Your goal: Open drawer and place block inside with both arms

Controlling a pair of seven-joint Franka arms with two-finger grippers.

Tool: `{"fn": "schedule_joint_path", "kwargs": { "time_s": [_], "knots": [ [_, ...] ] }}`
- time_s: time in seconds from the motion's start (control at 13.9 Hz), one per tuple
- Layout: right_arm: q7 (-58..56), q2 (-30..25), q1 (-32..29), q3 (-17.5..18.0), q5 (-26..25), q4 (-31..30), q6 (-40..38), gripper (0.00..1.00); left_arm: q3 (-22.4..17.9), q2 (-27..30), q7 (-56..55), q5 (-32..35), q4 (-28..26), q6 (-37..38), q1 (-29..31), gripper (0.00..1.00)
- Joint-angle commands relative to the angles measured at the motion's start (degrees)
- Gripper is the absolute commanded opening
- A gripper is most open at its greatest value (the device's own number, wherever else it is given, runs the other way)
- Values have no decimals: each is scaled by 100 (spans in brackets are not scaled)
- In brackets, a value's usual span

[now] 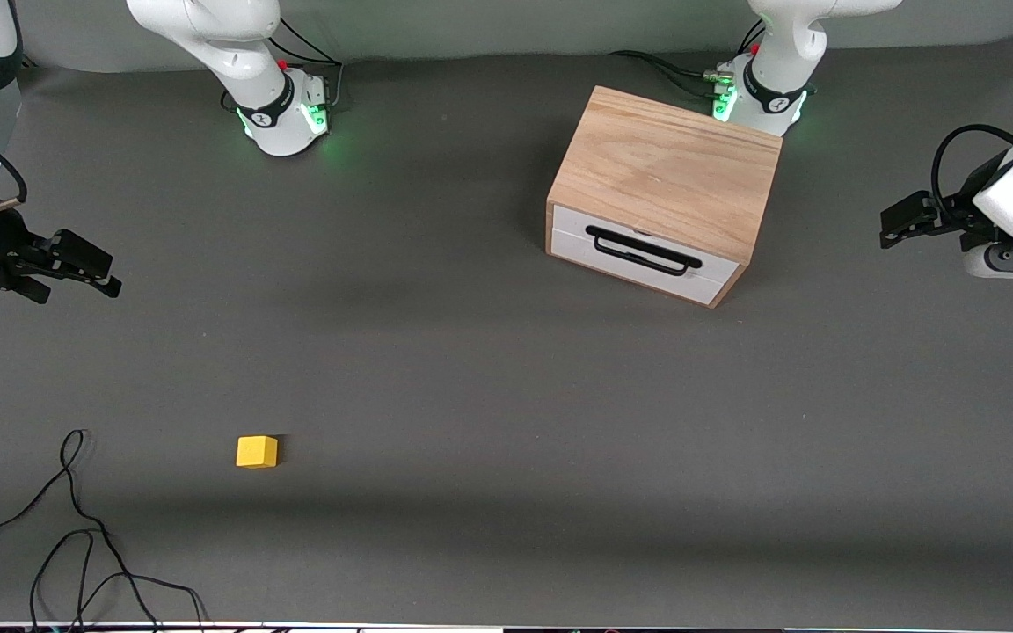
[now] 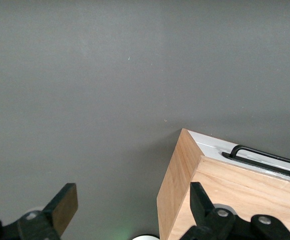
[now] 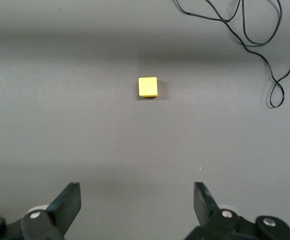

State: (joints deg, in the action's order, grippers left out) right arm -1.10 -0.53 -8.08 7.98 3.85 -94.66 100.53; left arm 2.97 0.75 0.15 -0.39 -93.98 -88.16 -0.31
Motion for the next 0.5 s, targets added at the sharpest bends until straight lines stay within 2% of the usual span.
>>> {"fn": "schedule_joint_path", "kwargs": {
  "time_s": [0.0,0.43],
  "knots": [
    [-31,45,34,-33,108,36,-7,100,-7,22,117,30,81,132,13,100],
    [-84,80,8,-33,90,18,-7,100,-7,13,116,47,81,132,13,100]
  ]
}}
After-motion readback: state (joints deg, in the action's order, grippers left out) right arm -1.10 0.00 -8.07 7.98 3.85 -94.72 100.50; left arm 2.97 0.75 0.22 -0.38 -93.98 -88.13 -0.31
